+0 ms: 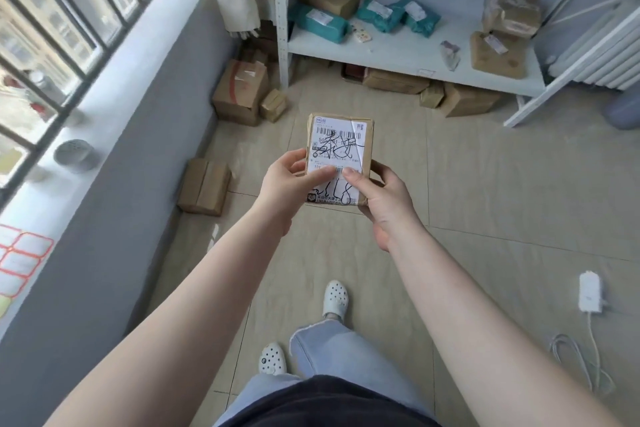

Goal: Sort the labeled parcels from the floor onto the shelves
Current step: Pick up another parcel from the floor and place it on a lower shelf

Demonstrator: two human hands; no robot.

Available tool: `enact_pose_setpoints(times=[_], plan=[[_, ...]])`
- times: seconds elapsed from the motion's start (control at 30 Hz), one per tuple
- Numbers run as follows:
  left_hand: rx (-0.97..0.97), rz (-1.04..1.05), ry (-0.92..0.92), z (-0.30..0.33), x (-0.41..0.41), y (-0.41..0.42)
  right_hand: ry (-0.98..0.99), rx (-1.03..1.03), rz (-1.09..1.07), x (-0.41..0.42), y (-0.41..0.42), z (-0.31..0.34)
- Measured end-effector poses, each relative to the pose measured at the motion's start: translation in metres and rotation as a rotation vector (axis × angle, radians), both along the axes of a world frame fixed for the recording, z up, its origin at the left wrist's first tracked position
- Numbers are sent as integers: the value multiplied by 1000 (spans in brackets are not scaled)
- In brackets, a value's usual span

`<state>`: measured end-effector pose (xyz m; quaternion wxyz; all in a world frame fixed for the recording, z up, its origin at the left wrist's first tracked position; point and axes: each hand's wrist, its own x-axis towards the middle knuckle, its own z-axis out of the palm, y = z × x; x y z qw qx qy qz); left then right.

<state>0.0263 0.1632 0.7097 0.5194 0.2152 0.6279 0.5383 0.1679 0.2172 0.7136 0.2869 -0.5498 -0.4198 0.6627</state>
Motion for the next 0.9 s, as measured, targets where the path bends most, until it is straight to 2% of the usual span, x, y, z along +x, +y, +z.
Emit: enact_pose_setpoints(times=[0.47,0.9], plan=[[-16,-68,30,10,27,172,-16,-13,-26,29,168,4],[-36,-83,-1,-2,-57,311,-35,-34,-31,-53,304,-1]])
